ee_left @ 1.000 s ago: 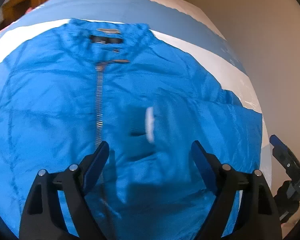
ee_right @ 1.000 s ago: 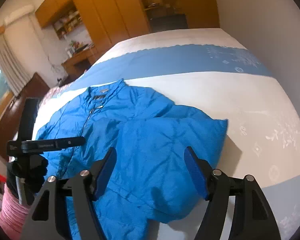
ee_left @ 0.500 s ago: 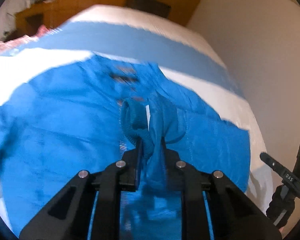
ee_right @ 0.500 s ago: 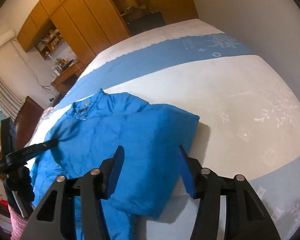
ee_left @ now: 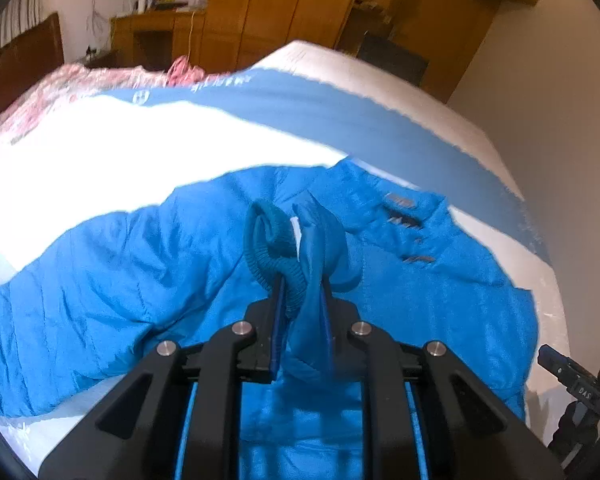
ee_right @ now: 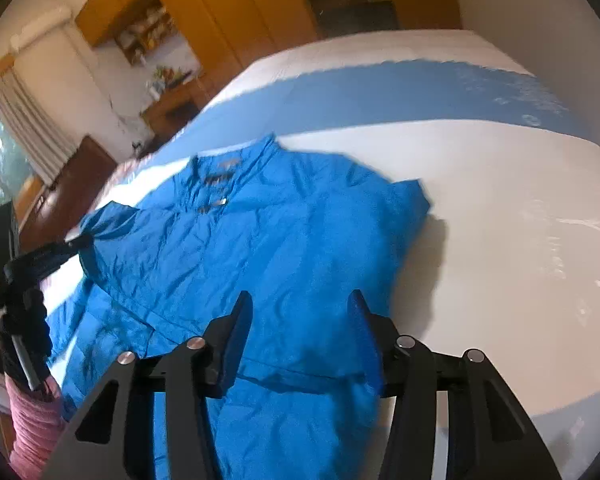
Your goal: Fold large clothes
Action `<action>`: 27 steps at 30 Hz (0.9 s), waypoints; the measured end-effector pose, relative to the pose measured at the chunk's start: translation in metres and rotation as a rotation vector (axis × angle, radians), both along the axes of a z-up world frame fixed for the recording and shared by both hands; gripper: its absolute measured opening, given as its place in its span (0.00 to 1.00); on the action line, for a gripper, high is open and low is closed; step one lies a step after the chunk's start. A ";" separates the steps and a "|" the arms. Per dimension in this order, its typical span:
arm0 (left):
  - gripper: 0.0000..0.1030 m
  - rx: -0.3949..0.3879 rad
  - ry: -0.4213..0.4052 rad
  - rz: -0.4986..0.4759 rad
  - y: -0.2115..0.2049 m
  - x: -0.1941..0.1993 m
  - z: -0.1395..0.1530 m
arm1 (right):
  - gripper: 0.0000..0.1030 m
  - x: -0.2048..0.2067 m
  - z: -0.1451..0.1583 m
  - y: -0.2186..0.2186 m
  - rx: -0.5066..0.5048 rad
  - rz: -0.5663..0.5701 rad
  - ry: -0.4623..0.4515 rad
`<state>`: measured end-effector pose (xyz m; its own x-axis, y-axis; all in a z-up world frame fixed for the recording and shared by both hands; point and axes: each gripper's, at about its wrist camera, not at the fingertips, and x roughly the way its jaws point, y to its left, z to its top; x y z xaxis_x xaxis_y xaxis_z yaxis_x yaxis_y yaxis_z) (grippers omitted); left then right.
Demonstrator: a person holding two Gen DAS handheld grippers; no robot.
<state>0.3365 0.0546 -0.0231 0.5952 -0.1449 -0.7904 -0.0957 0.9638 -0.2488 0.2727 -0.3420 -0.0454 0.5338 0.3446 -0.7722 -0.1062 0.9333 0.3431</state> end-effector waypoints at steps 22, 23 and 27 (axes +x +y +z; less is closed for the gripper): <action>0.36 0.121 -0.007 0.099 0.018 -0.013 -0.005 | 0.43 0.008 -0.013 0.027 -0.008 0.031 0.027; 0.37 0.129 -0.020 0.086 0.014 -0.014 0.001 | 0.43 0.011 -0.009 0.033 -0.021 0.027 0.025; 0.40 0.146 -0.016 -0.014 -0.028 -0.003 0.007 | 0.43 0.035 -0.004 0.049 -0.053 -0.022 0.025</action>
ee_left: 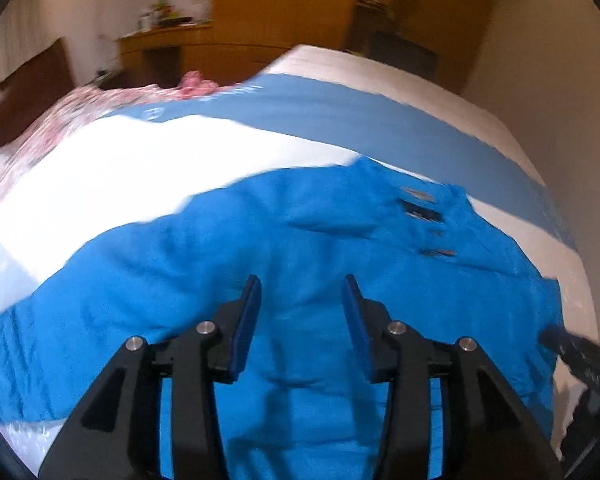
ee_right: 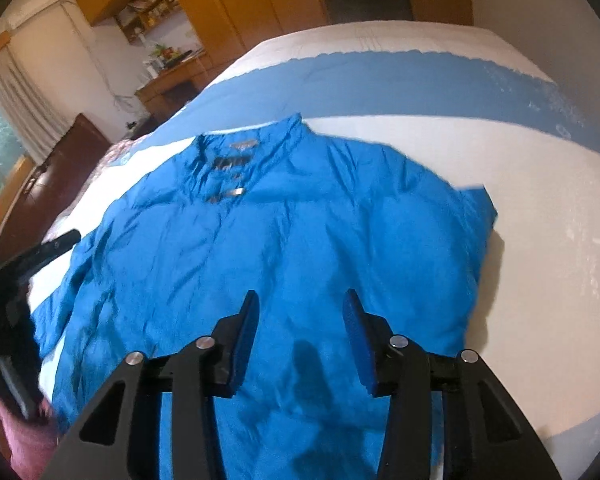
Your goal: Fold large clothes
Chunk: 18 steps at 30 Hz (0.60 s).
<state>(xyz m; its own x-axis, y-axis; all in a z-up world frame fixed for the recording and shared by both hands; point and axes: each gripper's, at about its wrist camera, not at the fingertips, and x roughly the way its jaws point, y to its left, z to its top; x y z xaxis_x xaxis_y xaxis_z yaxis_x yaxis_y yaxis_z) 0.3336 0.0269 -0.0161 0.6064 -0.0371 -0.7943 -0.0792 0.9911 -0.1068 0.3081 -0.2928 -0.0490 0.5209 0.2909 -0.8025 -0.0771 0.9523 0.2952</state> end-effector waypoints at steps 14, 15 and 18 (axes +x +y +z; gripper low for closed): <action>0.41 0.058 0.152 -0.098 -0.043 0.063 -0.071 | 0.42 0.065 -0.042 0.006 -0.036 -0.016 0.107; 0.40 0.045 0.158 -0.090 -0.042 0.062 -0.070 | 0.42 0.063 -0.040 0.006 -0.034 -0.016 0.105; 0.40 0.026 0.151 -0.064 -0.036 0.046 -0.053 | 0.43 0.042 -0.024 0.005 0.040 0.024 0.080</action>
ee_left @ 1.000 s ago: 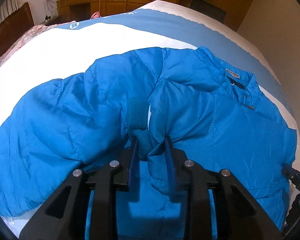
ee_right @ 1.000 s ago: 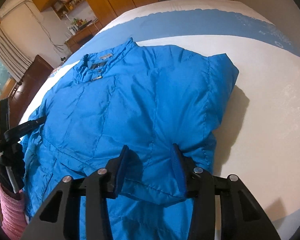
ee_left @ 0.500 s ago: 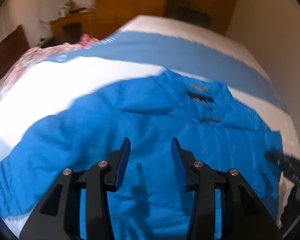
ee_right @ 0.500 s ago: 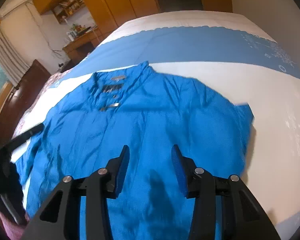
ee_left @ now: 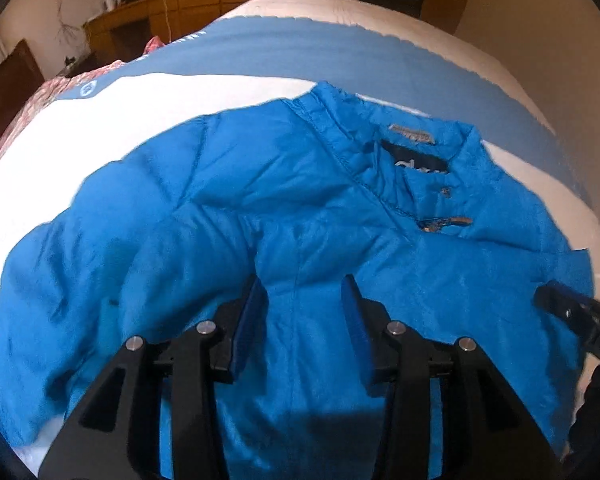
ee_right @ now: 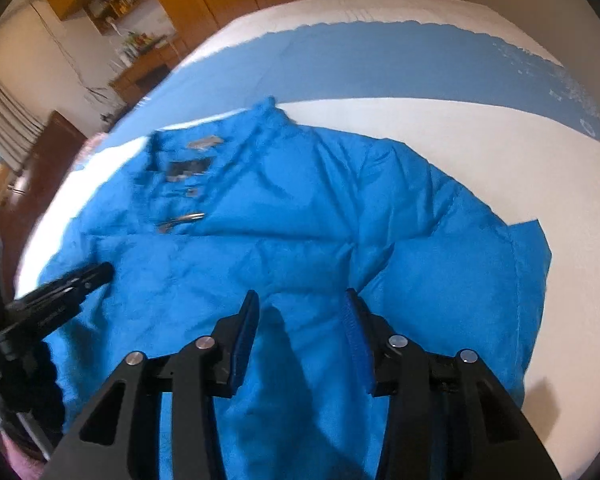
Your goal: Fold large clothes
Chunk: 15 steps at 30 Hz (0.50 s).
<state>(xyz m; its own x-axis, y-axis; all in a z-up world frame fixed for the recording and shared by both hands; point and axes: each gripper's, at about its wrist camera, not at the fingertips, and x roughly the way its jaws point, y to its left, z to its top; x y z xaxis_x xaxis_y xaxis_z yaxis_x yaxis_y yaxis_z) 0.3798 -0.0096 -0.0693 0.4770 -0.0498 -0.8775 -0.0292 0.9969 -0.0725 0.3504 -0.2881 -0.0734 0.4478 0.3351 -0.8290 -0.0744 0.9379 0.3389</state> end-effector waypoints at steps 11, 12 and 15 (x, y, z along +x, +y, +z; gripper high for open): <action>0.44 0.046 0.004 -0.079 -0.021 -0.041 -0.009 | 0.42 -0.057 -0.006 0.019 -0.040 0.080 0.015; 0.44 0.048 0.011 -0.088 -0.021 -0.039 -0.016 | 0.42 -0.054 -0.011 0.020 -0.037 0.080 0.020; 0.44 0.044 0.001 -0.102 -0.021 -0.038 -0.021 | 0.42 -0.055 -0.022 0.020 -0.029 0.082 0.012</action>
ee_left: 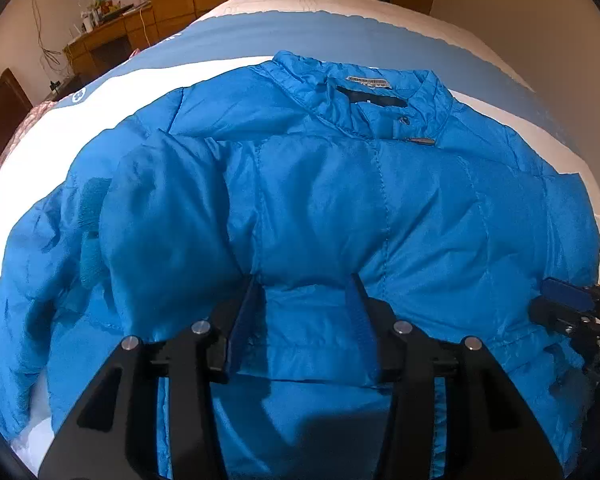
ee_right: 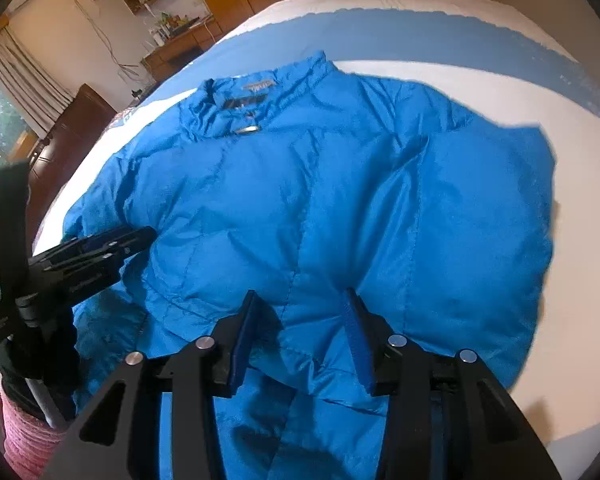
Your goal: Fold large clothes
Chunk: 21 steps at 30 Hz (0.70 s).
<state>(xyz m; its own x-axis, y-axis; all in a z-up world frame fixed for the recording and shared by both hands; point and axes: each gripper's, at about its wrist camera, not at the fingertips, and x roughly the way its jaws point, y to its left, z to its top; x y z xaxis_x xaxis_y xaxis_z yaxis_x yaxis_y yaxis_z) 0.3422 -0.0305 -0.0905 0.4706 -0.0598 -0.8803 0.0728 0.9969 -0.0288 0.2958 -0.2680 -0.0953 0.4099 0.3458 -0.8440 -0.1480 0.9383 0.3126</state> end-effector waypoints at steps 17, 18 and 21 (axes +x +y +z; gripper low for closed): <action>0.58 -0.044 -0.106 0.064 0.046 -0.050 0.045 | 0.54 -0.027 0.035 -0.027 0.088 -0.031 -0.112; 0.58 -0.019 -0.123 0.091 0.058 -0.061 0.051 | 0.54 -0.027 0.037 -0.028 0.096 -0.027 -0.110; 0.62 0.012 -0.112 0.178 0.101 -0.089 0.055 | 0.54 -0.028 0.037 -0.028 0.070 -0.031 -0.091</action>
<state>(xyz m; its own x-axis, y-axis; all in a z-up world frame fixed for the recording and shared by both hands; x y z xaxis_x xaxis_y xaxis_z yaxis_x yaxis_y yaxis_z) 0.2533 0.0709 -0.0351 0.5675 0.0434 -0.8222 -0.1022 0.9946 -0.0180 0.2681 -0.2959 -0.0578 0.4951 0.3891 -0.7769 -0.1504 0.9190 0.3644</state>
